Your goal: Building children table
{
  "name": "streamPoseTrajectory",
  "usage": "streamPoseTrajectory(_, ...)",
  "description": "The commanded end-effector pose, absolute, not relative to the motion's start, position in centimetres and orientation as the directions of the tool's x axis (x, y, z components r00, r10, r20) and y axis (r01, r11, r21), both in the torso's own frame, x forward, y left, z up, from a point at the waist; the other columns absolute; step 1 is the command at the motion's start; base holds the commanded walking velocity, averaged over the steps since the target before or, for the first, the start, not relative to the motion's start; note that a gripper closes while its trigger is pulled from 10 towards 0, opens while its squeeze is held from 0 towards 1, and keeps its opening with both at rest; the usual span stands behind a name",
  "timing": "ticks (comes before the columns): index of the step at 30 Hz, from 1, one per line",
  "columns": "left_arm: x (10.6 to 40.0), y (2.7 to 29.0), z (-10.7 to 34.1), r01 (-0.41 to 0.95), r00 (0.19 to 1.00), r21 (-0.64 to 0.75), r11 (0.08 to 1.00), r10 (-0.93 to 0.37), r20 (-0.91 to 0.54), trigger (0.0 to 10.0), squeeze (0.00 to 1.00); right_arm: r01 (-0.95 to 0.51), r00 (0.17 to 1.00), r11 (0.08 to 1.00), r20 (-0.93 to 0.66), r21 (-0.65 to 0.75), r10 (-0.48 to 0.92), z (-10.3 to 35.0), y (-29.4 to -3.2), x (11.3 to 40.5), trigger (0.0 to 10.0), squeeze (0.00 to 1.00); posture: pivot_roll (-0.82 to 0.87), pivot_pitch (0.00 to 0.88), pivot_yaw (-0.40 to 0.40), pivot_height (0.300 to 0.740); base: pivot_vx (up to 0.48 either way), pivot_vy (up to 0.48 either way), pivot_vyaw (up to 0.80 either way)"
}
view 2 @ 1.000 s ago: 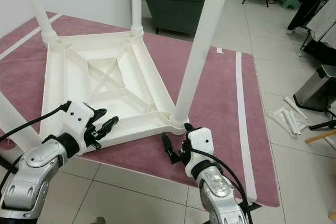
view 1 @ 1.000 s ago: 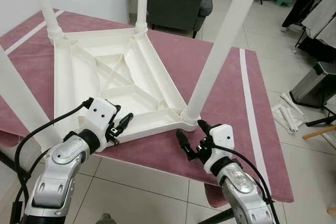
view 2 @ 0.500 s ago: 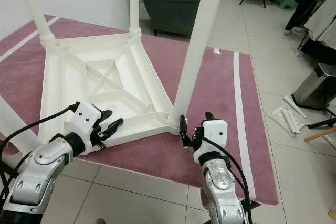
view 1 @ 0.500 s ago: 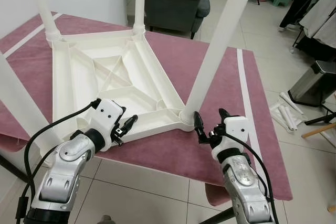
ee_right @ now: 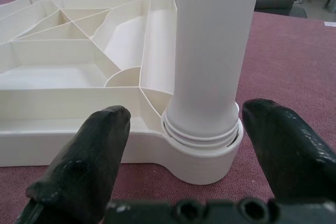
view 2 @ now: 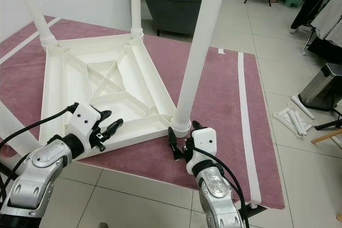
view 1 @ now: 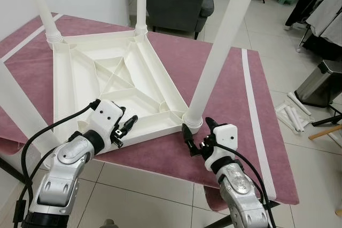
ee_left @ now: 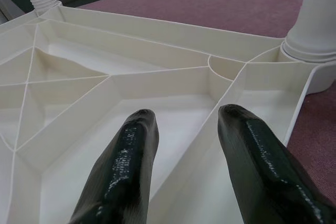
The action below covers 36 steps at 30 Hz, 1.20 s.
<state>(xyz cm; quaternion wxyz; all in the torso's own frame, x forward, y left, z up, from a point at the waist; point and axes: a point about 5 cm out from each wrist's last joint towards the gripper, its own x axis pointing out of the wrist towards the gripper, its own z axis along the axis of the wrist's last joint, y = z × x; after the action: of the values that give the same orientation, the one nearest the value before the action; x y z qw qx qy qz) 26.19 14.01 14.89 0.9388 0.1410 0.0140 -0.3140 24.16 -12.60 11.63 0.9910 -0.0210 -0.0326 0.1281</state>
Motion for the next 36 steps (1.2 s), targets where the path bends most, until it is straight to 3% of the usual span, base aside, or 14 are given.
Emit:
streamPoseTrajectory(1,26.7,14.1,15.0,0.508,0.859,0.270,0.818,-0.503,-0.094,10.0,0.00,-0.264,0.962,0.963,0.059,-0.055,0.267,11.5,-12.3,24.3,10.0,0.00,0.17,0.000,-0.029,0.740,0.000,0.000,0.00)
streamPoseTrajectory(16,26.9,13.7,15.1,0.515,0.855,0.266,0.815,-0.511,-0.087,10.0,0.00,-0.274,0.959,0.960,0.059,-0.056,0.278,11.5,-12.2,24.3,10.0,0.00,0.16,0.000,-0.028,0.740,0.000,0.480,0.00)
streamPoseTrajectory(30,26.4,13.0,14.9,0.558,0.825,0.289,0.778,-0.557,-0.093,10.0,0.00,-0.273,0.959,0.960,0.058,-0.061,0.276,11.4,-12.2,24.2,10.0,0.00,0.16,0.000,-0.025,0.740,0.000,0.000,0.00)
streamPoseTrajectory(36,25.4,12.6,14.6,0.644,0.760,0.278,0.713,-0.637,-0.126,10.0,0.00,-0.317,0.945,0.943,0.053,-0.097,0.323,11.5,-12.0,24.2,10.0,0.00,0.16,0.000,-0.027,0.740,0.000,0.000,0.00)
